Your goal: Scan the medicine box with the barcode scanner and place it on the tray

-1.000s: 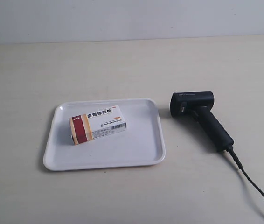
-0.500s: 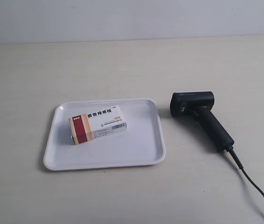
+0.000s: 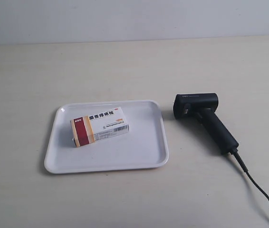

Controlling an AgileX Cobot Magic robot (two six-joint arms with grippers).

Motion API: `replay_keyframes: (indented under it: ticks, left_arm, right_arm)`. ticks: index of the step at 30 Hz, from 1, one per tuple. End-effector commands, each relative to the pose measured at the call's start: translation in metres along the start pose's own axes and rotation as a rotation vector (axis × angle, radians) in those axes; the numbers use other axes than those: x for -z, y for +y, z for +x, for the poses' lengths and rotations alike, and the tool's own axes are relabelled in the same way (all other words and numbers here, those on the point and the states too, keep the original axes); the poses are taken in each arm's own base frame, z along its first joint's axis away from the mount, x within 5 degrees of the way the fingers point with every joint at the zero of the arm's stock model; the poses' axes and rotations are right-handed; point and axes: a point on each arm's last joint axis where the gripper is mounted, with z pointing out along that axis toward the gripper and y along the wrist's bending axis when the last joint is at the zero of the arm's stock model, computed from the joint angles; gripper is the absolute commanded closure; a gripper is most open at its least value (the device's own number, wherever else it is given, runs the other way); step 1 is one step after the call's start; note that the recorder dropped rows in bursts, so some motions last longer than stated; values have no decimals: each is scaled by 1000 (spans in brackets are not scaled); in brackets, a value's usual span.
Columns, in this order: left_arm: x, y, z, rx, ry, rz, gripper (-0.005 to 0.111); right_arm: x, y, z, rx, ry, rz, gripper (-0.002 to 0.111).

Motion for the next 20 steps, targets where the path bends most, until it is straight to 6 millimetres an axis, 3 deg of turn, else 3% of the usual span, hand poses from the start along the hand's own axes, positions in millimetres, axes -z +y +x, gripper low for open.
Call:
replay_keyframes:
  ticks: [1,20]
  left_arm:
    - [1,0,-1,5,-10,-1,104]
    - [1,0,-1,5,-10,-1,104]
  right_arm:
    - [0,-1,1,3,-9,7,108]
    - [0,-1,0,3,-10,7,108]
